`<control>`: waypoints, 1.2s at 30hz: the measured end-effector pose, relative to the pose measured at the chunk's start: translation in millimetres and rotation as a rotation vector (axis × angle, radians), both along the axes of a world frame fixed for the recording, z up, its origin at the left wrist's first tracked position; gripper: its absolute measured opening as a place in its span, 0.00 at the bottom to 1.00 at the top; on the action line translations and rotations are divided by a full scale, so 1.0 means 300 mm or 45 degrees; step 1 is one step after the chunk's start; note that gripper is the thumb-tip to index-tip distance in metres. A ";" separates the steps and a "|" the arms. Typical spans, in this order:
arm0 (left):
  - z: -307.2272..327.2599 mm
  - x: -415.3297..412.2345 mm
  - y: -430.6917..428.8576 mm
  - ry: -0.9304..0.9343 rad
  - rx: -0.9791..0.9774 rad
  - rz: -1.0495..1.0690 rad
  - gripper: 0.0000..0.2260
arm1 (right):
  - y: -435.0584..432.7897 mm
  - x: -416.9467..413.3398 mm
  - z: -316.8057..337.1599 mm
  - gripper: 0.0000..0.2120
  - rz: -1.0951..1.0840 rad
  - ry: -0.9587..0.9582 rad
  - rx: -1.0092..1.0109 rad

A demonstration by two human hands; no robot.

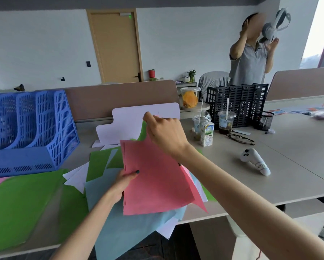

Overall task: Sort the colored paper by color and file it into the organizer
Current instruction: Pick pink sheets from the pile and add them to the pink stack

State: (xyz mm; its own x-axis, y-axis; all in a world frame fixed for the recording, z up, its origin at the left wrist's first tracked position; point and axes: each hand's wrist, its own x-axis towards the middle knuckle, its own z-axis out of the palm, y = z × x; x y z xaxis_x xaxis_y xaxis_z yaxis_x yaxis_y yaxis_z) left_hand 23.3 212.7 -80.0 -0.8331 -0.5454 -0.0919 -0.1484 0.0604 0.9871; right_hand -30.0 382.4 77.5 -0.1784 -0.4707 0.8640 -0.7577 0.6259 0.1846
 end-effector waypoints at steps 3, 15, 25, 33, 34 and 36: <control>0.011 0.012 0.000 -0.015 -0.108 -0.053 0.15 | -0.018 0.030 0.024 0.18 0.016 0.052 0.033; 0.255 -0.044 0.013 0.460 0.062 -0.043 0.41 | -0.045 0.042 0.150 0.06 0.438 -0.147 -0.368; 0.313 -0.094 -0.016 0.450 0.248 -0.117 0.31 | -0.066 -0.043 0.237 0.06 1.062 -1.280 -1.137; 0.318 -0.100 -0.001 0.474 0.423 -0.325 0.24 | -0.047 -0.085 0.218 0.05 1.212 -1.749 -1.274; 0.314 -0.095 -0.005 0.481 0.463 -0.334 0.20 | -0.043 -0.096 0.210 0.05 1.194 -1.750 -1.278; 0.298 -0.081 -0.029 0.478 0.486 -0.334 0.20 | -0.036 -0.121 0.185 0.06 1.117 -1.752 -1.295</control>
